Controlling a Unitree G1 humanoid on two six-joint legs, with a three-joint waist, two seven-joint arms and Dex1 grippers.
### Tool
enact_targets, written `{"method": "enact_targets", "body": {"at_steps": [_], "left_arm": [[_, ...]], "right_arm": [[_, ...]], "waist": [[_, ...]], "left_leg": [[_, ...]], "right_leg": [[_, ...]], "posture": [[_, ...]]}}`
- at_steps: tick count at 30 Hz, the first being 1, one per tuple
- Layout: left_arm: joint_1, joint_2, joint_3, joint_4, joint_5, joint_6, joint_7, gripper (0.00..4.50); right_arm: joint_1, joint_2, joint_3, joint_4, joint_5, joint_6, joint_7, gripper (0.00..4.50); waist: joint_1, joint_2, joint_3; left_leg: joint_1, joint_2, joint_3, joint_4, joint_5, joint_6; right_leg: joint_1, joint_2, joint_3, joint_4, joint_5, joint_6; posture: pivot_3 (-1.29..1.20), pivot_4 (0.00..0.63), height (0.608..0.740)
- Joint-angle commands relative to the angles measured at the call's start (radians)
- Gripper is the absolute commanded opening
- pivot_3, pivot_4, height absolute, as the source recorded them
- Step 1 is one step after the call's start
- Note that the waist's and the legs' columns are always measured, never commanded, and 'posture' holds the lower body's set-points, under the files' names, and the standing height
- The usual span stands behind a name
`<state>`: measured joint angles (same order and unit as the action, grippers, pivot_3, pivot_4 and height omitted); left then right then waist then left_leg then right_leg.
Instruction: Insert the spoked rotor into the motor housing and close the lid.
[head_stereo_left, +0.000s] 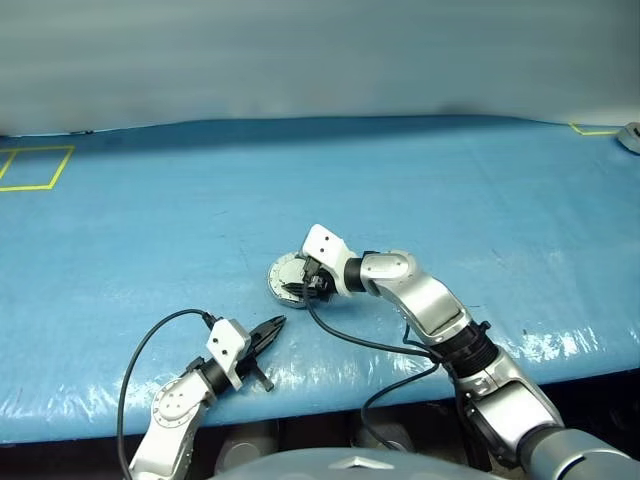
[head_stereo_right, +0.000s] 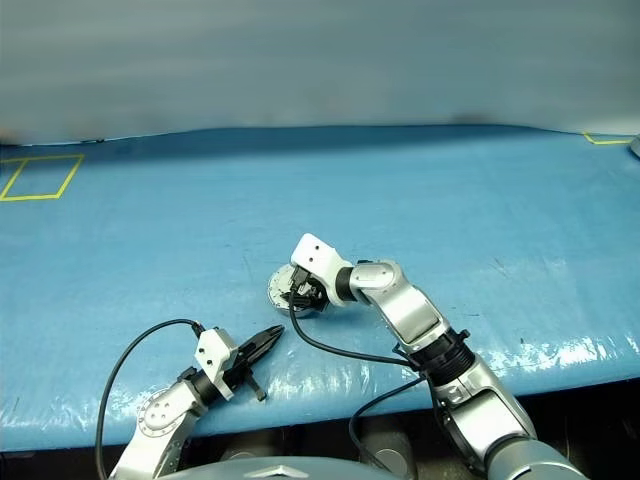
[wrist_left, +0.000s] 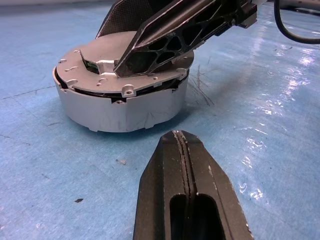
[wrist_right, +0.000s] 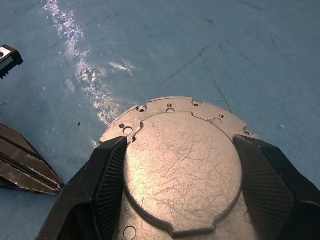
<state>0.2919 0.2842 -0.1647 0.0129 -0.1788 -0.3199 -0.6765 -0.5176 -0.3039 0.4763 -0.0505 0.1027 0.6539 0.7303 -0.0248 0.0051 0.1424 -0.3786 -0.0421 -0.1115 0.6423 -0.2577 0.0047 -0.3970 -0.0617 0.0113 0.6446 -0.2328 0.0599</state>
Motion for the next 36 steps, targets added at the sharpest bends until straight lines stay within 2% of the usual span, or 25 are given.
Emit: {"method": "enact_targets", "body": {"at_steps": [1,6,27,36], "left_arm": [[-0.002,-0.002,0.004,0.0,-0.01,-0.024,-0.002,0.0],[-0.002,-0.002,0.003,0.0,-0.011,-0.023,-0.004,0.0],[0.004,-0.007,0.003,-0.011,-0.011,-0.017,0.002,0.0],[0.004,-0.006,0.002,-0.011,-0.009,-0.02,0.002,0.0]], "right_arm": [[0.017,0.013,-0.01,0.014,0.001,0.001,-0.004,3.04],[0.031,0.045,-0.043,0.017,0.01,0.005,-0.03,3.04],[0.062,0.063,-0.022,0.036,-0.035,0.009,-0.082,3.04],[0.067,0.03,0.007,0.069,-0.085,-0.085,-0.072,3.04]], "waist": [[0.0,0.0,0.0],[-0.002,0.0,0.0],[-0.003,0.0,0.0],[-0.003,0.0,0.0]], "left_leg": [[0.0,0.0,0.0,0.0,0.0,0.0],[0.0,0.0,0.0,0.002,0.0,0.0],[0.002,0.001,0.0,0.004,0.0,0.0],[0.002,0.001,0.0,0.004,0.0,0.0]], "right_leg": [[0.0,0.0,0.0,0.0,0.0,0.0],[0.0,0.0,0.0,0.0,0.0,0.001],[-0.001,0.001,0.0,0.001,0.002,0.0],[-0.001,0.001,0.0,0.001,0.002,0.0]], "posture": [[0.0,0.15,0.74],[0.0,0.15,0.74],[0.0,0.15,0.74],[0.0,0.15,0.74]]}}
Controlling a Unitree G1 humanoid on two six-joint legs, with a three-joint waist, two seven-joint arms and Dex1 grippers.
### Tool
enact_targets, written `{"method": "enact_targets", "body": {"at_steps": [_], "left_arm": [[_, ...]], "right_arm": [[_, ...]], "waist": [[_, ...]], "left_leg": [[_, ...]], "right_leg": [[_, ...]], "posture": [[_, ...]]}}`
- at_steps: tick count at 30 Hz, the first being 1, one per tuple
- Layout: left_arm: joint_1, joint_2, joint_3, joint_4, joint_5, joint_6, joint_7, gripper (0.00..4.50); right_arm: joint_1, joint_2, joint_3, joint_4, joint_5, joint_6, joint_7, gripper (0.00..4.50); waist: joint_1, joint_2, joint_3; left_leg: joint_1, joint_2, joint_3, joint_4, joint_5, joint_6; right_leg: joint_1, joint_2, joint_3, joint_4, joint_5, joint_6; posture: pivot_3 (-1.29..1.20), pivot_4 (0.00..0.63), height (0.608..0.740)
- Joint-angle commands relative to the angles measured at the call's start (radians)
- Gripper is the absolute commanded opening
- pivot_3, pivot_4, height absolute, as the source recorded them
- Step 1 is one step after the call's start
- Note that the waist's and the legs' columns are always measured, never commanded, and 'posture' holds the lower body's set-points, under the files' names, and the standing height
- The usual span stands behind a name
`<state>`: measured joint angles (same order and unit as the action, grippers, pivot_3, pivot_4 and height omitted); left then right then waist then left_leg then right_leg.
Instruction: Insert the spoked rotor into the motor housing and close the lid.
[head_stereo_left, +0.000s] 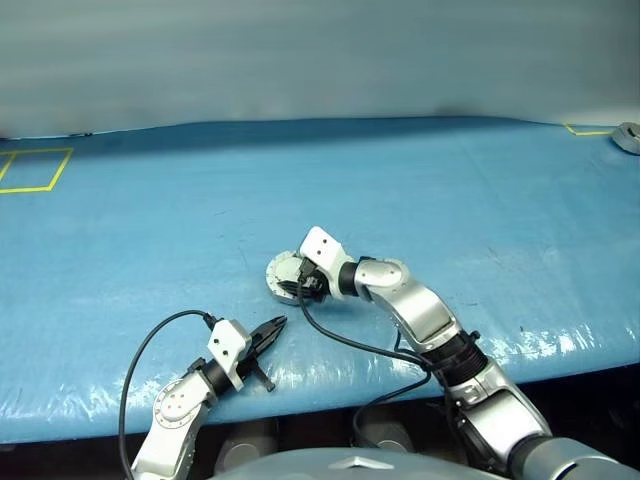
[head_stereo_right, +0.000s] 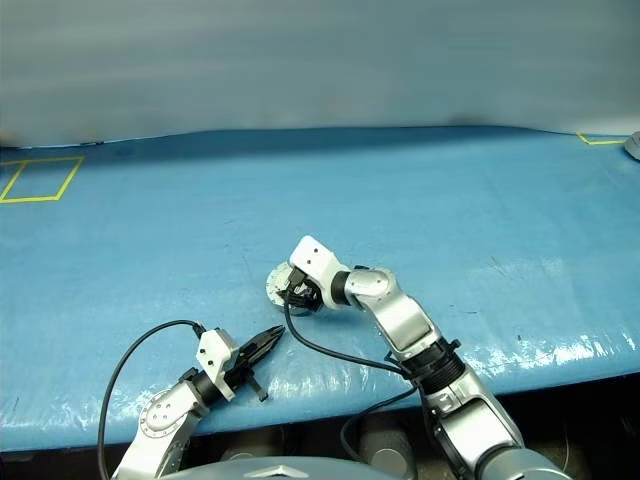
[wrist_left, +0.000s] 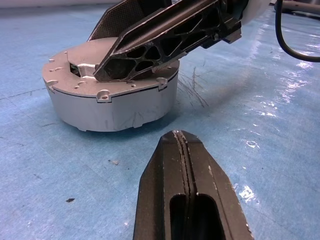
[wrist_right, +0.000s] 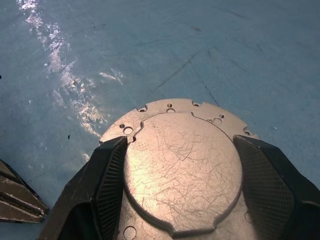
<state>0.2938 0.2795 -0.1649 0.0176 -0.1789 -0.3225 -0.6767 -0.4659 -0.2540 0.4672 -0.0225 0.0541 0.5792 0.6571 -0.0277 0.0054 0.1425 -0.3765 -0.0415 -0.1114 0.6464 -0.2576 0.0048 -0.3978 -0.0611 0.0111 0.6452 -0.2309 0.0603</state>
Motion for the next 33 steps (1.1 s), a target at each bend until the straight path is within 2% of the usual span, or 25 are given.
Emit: {"method": "enact_targets", "body": {"at_steps": [1,5,8,13,15,18,20,22,28,33], "left_arm": [[0.003,-0.001,0.003,-0.015,-0.009,-0.017,0.002,0.0],[0.002,-0.001,0.004,-0.012,-0.01,-0.019,0.001,0.0],[0.003,-0.005,0.007,-0.013,-0.017,-0.013,0.003,0.0],[-0.018,-0.077,0.092,-0.083,-0.145,0.098,0.101,0.0],[-0.054,-0.091,0.143,-0.143,-0.186,0.239,0.202,0.0],[-0.151,-0.072,0.217,-0.239,-0.318,0.551,0.342,0.0],[-0.226,-0.022,0.251,-0.292,-0.482,0.818,0.383,0.0],[-0.288,0.005,0.278,-0.33,-0.614,0.993,0.413,0.0],[-0.374,0.027,0.279,-0.341,-0.688,1.192,0.462,0.0],[-0.386,0.045,0.238,-0.334,-0.645,1.261,0.471,0.0]], "right_arm": [[0.015,-0.023,0.019,0.046,-0.042,-0.019,0.002,3.04],[0.014,-0.029,0.024,0.065,-0.052,-0.029,0.002,3.04],[0.02,-0.004,-0.004,0.055,-0.013,0.052,-0.002,3.04],[0.035,-0.006,0.007,0.041,-0.024,0.062,-0.003,3.04],[0.038,-0.006,0.008,0.036,-0.023,0.065,-0.004,3.04],[0.039,-0.004,0.008,0.035,-0.023,0.066,-0.006,3.04],[0.038,-0.001,0.006,0.036,-0.022,0.065,-0.008,3.04],[0.038,0.002,0.004,0.037,-0.023,0.064,-0.01,3.04],[0.04,0.006,0.003,0.038,-0.025,0.062,-0.015,3.04],[0.042,0.005,0.001,0.034,-0.026,0.064,-0.018,3.04]], "waist": [[0.0,0.0,0.0],[0.0,0.0,0.0],[0.001,0.0,0.0],[0.002,0.0,0.0],[0.004,0.0,0.0],[0.005,0.0,0.0],[0.003,-0.001,0.0],[-0.001,-0.001,0.0],[-0.007,-0.001,-0.001],[-0.004,-0.001,-0.001]], "left_leg": [[0.0,0.0,0.0,0.0,0.0,0.0],[0.0,0.0,0.0,0.0,0.0,0.0],[0.0,0.0,0.0,0.0,0.0,0.0],[0.0,0.0,0.0,0.0,0.0,0.0],[0.0,0.0,-0.001,0.001,0.0,0.0],[0.0,0.0,-0.003,0.001,0.001,0.0],[0.0,0.0,-0.004,0.001,0.001,0.0],[0.0,-0.001,-0.004,0.001,0.001,0.0],[0.001,-0.002,-0.003,0.0,0.001,-0.001],[0.001,-0.001,-0.003,0.0,0.002,-0.002]], "right_leg": [[0.0,0.0,0.0,0.0,0.0,0.0],[0.0,0.0,0.0,0.0,0.0,0.001],[0.0,0.0,0.0,0.0,0.0,0.0],[0.0,0.0,0.0,0.0,0.0,0.001],[0.0,0.0,-0.001,0.0,-0.001,0.003],[0.001,0.0,-0.001,0.0,-0.002,0.005],[0.002,0.001,-0.002,0.001,-0.002,0.007],[0.002,0.001,-0.001,0.001,-0.002,0.007],[0.003,0.001,0.0,0.0,0.001,0.002],[0.003,0.002,0.001,0.0,0.001,0.001]], "posture": [[0.0,0.15,0.74],[0.0,0.15,0.74],[0.0,0.15,0.74],[0.0,0.15,0.74],[0.0,0.15,0.74],[0.0,0.15,0.74],[0.0,0.15,0.74],[0.0,0.15,0.74],[0.0,0.15,0.74],[0.0,0.15,0.74]]}}
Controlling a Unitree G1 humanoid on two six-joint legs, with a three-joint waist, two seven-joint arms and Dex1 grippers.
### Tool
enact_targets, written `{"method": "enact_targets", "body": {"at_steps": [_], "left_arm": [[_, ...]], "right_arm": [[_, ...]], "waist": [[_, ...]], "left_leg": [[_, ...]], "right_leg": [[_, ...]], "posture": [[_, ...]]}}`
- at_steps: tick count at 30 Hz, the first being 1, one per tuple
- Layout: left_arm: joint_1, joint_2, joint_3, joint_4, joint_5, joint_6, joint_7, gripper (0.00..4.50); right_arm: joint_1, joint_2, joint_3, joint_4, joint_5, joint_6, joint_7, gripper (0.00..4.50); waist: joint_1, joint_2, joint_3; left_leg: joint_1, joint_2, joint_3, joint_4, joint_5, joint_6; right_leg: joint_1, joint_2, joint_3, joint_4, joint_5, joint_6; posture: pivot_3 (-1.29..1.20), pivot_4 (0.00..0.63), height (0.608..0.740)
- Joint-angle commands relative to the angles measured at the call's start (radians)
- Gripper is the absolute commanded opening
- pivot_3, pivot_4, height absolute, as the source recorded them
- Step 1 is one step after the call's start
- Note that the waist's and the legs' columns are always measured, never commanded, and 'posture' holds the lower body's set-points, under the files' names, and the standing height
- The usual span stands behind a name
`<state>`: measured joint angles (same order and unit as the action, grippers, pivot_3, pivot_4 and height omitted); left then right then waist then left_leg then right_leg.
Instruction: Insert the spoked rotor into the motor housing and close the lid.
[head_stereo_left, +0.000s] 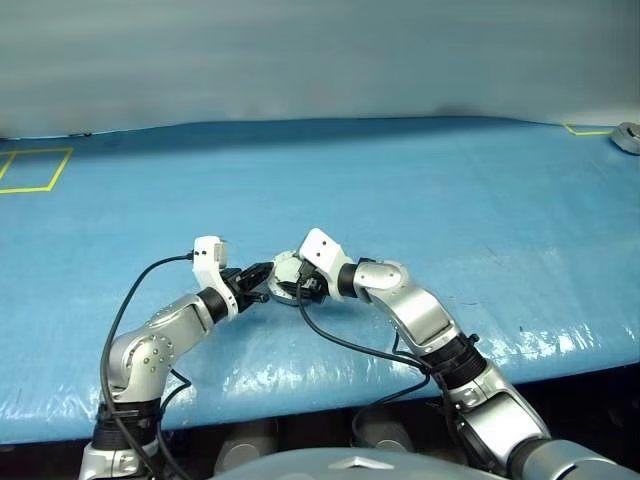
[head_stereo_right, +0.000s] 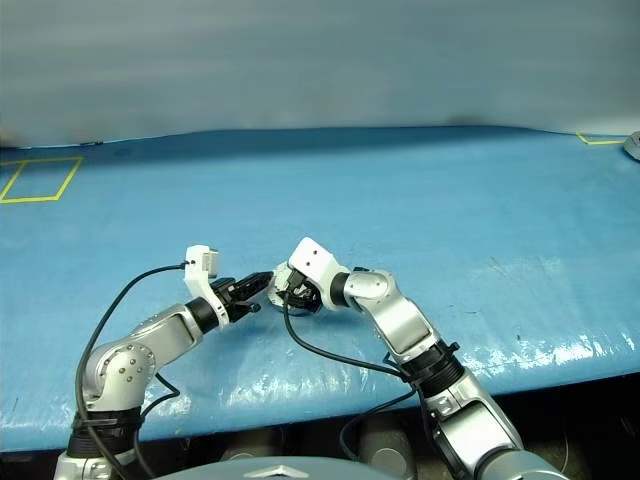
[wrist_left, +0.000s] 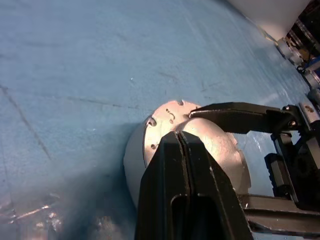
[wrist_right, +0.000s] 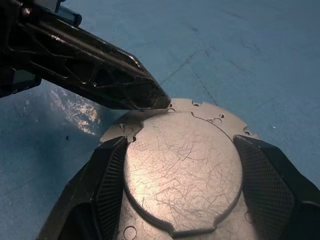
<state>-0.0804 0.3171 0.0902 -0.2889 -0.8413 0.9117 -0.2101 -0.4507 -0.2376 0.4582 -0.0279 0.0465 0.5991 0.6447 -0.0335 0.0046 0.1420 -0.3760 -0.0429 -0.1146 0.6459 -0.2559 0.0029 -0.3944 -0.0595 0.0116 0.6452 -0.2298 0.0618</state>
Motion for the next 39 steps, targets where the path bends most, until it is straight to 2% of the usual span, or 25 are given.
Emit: {"method": "enact_targets", "body": {"at_steps": [1,14,16,19,25,31,35,39], "left_arm": [[-0.012,0.008,-0.023,-0.027,0.024,0.032,0.005,0.0],[0.002,-0.006,-0.075,-0.015,0.092,0.053,-0.023,0.0],[0.004,-0.005,-0.074,-0.012,0.1,0.05,-0.03,0.0],[0.007,0.003,-0.07,-0.006,0.114,0.044,-0.043,0.0],[0.016,0.009,-0.064,-0.003,0.132,0.037,-0.062,0.0],[-0.001,0.008,-0.07,0.011,0.155,0.025,-0.092,0.0],[-0.008,0.008,-0.074,0.02,0.172,0.023,-0.109,0.0],[-0.008,0.006,-0.07,0.025,0.186,0.02,-0.119,0.0]], "right_arm": [[0.027,-0.011,0.01,0.039,-0.019,0.044,-0.006,3.04],[0.049,-0.011,-0.008,0.009,-0.013,0.031,-0.017,3.04],[0.071,-0.022,-0.037,-0.043,0.002,0.056,-0.023,3.77],[0.127,-0.04,-0.1,-0.153,0.017,0.095,-0.056,4.47],[0.247,-0.036,-0.294,-0.415,0.17,0.275,-0.087,4.47],[0.348,0.184,-0.542,-0.506,0.377,0.499,-0.225,4.47],[0.347,0.36,-0.624,-0.471,0.463,0.571,-0.325,4.47],[0.327,0.457,-0.679,-0.412,0.551,0.589,-0.404,4.47]], "waist": [[0.003,0.0,0.0],[0.012,0.0,-0.001],[0.015,-0.001,-0.001],[0.024,-0.001,-0.001],[0.026,-0.001,0.0],[0.024,0.0,0.001],[0.024,0.002,0.002],[0.025,0.001,0.002]], "left_leg": [[0.0,0.0,0.0,0.0,0.0,0.0],[0.002,0.0,0.0,0.0,0.0,-0.001],[0.002,0.0,0.0,0.0,0.0,-0.001],[0.001,0.0,-0.001,0.0,0.0,0.0],[-0.002,-0.001,-0.001,0.0,-0.001,0.001],[-0.003,0.001,-0.001,-0.002,0.0,0.0],[-0.003,0.0,0.0,-0.001,0.0,0.0],[-0.003,-0.002,0.0,-0.001,0.0,0.002]], "right_leg": [[-0.001,0.0,0.0,0.0,0.0,0.0],[0.0,-0.001,0.0,0.0,0.0,0.0],[0.0,-0.001,0.0,-0.001,0.0,0.0],[0.0,-0.002,0.0,-0.001,0.0,0.0],[-0.001,-0.002,0.0,-0.002,-0.001,0.0],[0.0,-0.001,0.0,-0.001,-0.004,0.003],[-0.004,-0.002,0.0,-0.002,-0.005,0.001],[-0.003,-0.004,0.0,-0.003,-0.005,0.001]], "posture": [[0.0,0.15,0.74],[0.0,0.15,0.74],[0.0,0.15,0.74],[0.0,0.15,0.74],[0.0,0.15,0.74],[0.0,0.15,0.74],[0.0,0.15,0.74],[0.0,0.15,0.74]]}}
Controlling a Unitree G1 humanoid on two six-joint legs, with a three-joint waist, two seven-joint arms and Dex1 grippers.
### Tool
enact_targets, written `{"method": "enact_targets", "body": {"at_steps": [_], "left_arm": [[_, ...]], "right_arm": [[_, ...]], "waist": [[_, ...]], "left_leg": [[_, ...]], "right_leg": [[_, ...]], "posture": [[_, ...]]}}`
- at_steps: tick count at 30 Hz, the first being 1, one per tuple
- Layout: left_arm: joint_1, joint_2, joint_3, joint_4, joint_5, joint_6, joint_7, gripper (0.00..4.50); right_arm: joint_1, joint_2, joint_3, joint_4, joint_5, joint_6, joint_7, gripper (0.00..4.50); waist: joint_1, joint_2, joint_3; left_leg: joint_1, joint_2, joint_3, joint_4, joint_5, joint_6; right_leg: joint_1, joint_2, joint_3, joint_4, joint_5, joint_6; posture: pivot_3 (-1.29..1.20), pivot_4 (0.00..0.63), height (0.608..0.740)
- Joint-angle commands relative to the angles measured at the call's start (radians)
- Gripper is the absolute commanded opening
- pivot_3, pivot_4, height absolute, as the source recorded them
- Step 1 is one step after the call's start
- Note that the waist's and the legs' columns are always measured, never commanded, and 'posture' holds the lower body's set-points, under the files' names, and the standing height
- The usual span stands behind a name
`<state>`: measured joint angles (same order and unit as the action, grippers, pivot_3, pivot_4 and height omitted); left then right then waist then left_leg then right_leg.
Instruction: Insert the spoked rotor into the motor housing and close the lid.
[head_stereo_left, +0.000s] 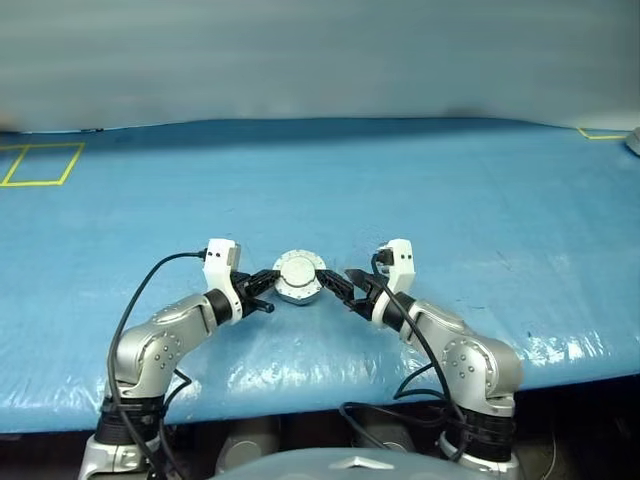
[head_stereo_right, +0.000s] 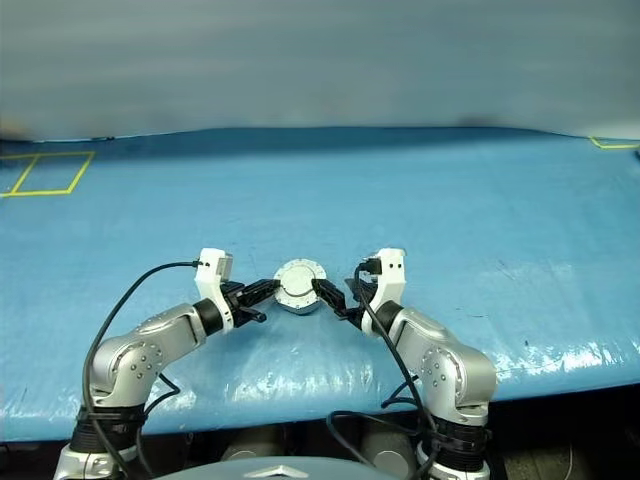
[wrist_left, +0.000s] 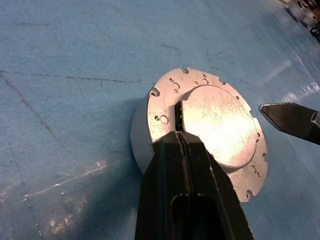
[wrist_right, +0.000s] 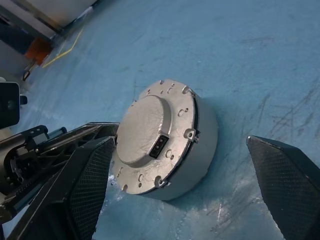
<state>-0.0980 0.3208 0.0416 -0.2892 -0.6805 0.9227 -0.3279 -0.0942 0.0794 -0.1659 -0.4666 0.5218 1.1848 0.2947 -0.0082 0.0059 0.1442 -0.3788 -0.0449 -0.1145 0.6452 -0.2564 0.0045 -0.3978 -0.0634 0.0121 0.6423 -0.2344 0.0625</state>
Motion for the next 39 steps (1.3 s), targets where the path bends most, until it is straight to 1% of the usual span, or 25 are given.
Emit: {"method": "enact_targets", "body": {"at_steps": [1,6,8,13,21,30,33,34,35,38,39], "left_arm": [[0.011,0.002,-0.02,0.026,0.028,0.007,-0.003,0.0],[0.024,0.002,-0.014,0.02,0.035,0.004,-0.006,0.0],[0.027,0.001,-0.012,0.019,0.035,0.003,-0.007,0.0],[0.037,-0.002,-0.018,0.025,0.043,-0.004,-0.011,0.0],[0.033,-0.003,-0.014,0.027,0.052,-0.002,-0.021,0.0],[0.031,-0.005,-0.01,0.036,0.063,-0.004,-0.03,0.0],[0.031,-0.006,-0.01,0.035,0.065,-0.003,-0.031,0.0],[0.032,-0.006,-0.01,0.035,0.066,-0.003,-0.031,0.0],[0.033,-0.007,-0.011,0.036,0.067,-0.003,-0.032,0.0],[0.035,-0.008,-0.01,0.036,0.071,-0.002,-0.034,0.0],[0.035,-0.009,-0.009,0.035,0.072,-0.001,-0.034,0.0]], "right_arm": [[-0.033,0.155,-0.064,0.048,0.098,0.002,-0.073,4.47],[-0.029,0.176,-0.059,0.133,0.198,-0.017,-0.145,4.47],[-0.026,0.173,-0.052,0.153,0.234,-0.03,-0.171,4.47],[-0.026,0.207,-0.054,0.251,0.365,-0.061,-0.24,4.47],[-0.045,0.181,-0.022,0.351,0.534,-0.132,-0.336,4.47],[-0.044,0.15,0.035,0.421,0.638,-0.188,-0.391,4.47],[-0.043,0.143,0.043,0.44,0.669,-0.199,-0.41,3.9],[-0.042,0.143,0.042,0.445,0.682,-0.204,-0.415,3.62],[-0.042,0.141,0.043,0.449,0.693,-0.209,-0.42,3.22],[-0.041,0.132,0.047,0.455,0.721,-0.222,-0.433,2.25],[-0.039,0.129,0.049,0.456,0.732,-0.226,-0.438,1.98]], "waist": [[-0.001,0.0,0.0],[-0.004,0.001,0.0],[-0.005,0.001,0.0],[-0.008,0.0,0.0],[-0.013,0.0,0.0],[-0.015,0.0,-0.001],[-0.015,0.0,-0.001],[-0.015,0.0,0.0],[-0.014,0.0,0.0],[-0.016,0.001,0.0],[-0.016,0.001,-0.001]], "left_leg": [[0.0,0.0,0.0,0.0,0.0,0.0],[0.0,0.001,0.0,-0.002,0.0,0.0],[0.0,0.002,0.0,-0.002,0.0,0.0],[0.001,0.002,0.001,-0.002,0.0,0.0],[0.002,0.002,0.001,-0.002,0.0,0.0],[0.002,0.003,0.001,-0.002,0.0,0.0],[0.002,0.003,0.001,-0.002,0.0,0.0],[0.002,0.003,0.001,-0.002,0.0,0.0],[0.002,0.003,0.001,-0.002,0.0,0.0],[0.002,0.002,0.001,-0.003,0.0,0.0],[0.002,0.003,0.001,-0.003,0.0,0.0]], "right_leg": [[0.0,0.0,0.0,0.0,0.0,0.0],[0.0,0.001,0.0,0.001,0.001,-0.002],[0.0,0.001,0.0,0.001,0.001,-0.002],[0.0,0.001,0.0,0.0,0.0,0.0],[0.001,0.002,0.0,0.0,-0.002,-0.001],[0.0,0.002,0.0,0.0,-0.002,-0.002],[0.0,0.002,0.0,0.0,-0.002,-0.002],[0.0,0.002,0.0,0.0,-0.002,-0.002],[0.0,0.002,0.0,0.0,-0.002,-0.002],[0.0,0.002,0.0,0.0,-0.002,-0.002],[0.0,0.002,0.0,0.0,-0.002,-0.002]], "posture": [[0.0,0.15,0.74],[0.0,0.15,0.74],[0.0,0.15,0.74],[0.0,0.15,0.74],[0.0,0.15,0.74],[0.0,0.15,0.74],[0.0,0.15,0.74],[0.0,0.15,0.74],[0.0,0.15,0.74],[0.0,0.15,0.74],[0.0,0.15,0.74]]}}
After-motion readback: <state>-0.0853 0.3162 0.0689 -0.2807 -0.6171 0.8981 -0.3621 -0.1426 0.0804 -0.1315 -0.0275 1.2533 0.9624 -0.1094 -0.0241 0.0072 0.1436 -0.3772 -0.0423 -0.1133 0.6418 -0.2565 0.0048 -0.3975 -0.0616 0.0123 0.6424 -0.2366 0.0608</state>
